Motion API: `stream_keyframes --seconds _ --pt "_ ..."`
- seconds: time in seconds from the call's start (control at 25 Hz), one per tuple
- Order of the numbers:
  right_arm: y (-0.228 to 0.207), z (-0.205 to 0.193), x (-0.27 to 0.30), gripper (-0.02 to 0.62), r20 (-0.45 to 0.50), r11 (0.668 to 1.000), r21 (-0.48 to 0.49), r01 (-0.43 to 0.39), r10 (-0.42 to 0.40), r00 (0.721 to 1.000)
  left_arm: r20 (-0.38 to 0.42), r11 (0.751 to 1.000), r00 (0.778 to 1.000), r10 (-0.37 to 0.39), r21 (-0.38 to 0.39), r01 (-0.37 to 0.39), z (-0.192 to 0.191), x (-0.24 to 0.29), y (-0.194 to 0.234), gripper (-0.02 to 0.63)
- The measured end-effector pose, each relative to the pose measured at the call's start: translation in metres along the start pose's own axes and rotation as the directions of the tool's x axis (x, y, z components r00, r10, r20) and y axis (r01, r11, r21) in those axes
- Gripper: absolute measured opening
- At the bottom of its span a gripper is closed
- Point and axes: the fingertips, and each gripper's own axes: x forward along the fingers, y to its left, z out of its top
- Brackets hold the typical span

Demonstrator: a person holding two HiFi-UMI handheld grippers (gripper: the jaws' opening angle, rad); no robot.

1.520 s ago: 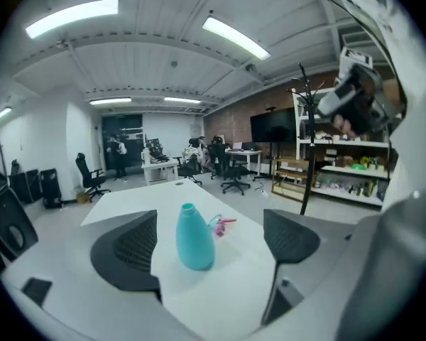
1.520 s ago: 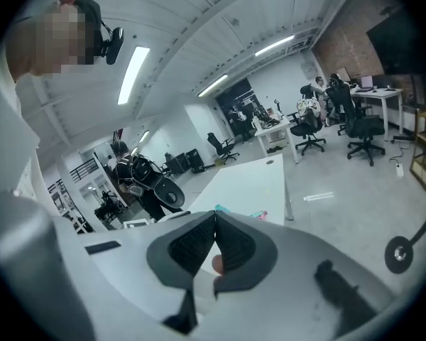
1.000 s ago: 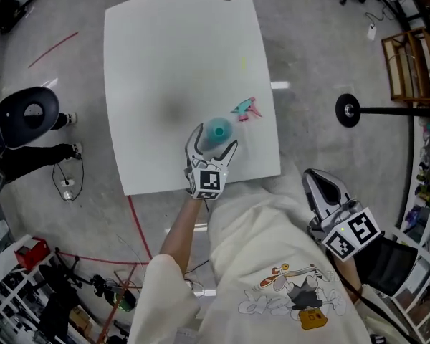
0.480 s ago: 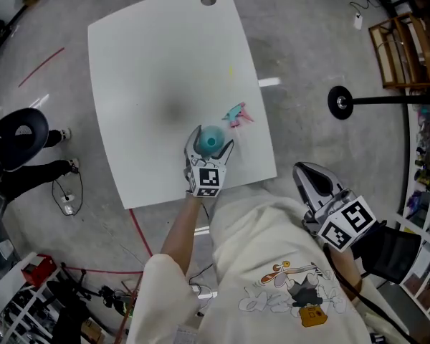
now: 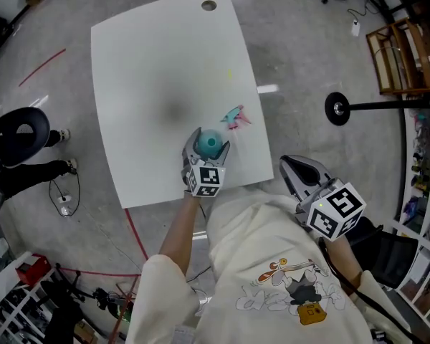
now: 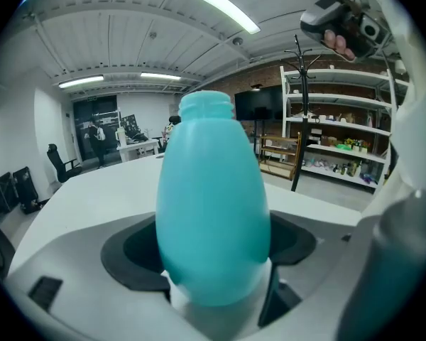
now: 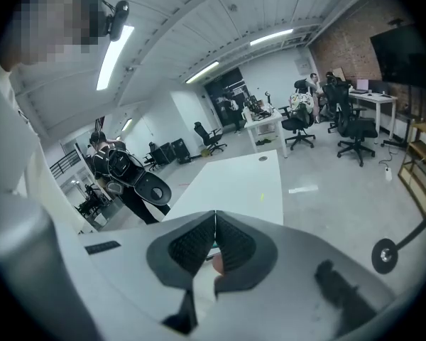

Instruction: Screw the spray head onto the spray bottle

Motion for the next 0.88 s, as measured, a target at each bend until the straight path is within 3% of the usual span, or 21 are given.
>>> stream_keyframes --seconds 0.08,0.24,0.36,0.44,0.56,0.72,0.88 --pt "0.0 -0.003 0.018 0.006 -0.053 0.999 0.011 -0.037 0.037 0.998 -0.006 1.0 1.0 0.005 0.013 -0.004 0.004 -0.006 -0.003 0.411" --pt "-0.004 -0.02 0.076 0.015 -0.176 0.98 0.153 -0.128 0.155 0.972 -0.005 1.0 1.0 0.011 0.027 -0.011 0.008 -0.02 -0.005 0.411" --pt "-0.015 -0.041 0.125 0.086 -0.309 0.965 0.239 -0.11 0.183 0.933 -0.011 0.999 1.0 0.003 0.039 -0.002 0.008 -0.034 -0.009 0.411" --pt "-0.026 -0.056 0.153 0.115 -0.405 0.947 0.317 -0.057 0.189 0.894 -0.01 0.999 1.0 0.0 0.053 0.0 0.011 -0.039 -0.01 0.411" --pt "-0.047 -0.08 0.186 0.121 -0.528 0.912 0.402 0.087 0.153 0.835 -0.009 0.999 1.0 -0.001 0.052 0.001 0.002 -0.039 -0.011 0.411" --pt "-0.072 -0.103 0.21 0.121 -0.647 0.894 0.364 0.261 0.042 0.762 -0.001 1.0 1.0 -0.006 0.006 0.006 -0.013 -0.035 -0.016 0.411" --pt "-0.074 -0.113 0.223 0.121 -0.718 0.891 0.301 0.34 -0.022 0.695 0.01 1.0 1.0 -0.01 -0.02 0.01 -0.023 -0.039 -0.013 0.411"
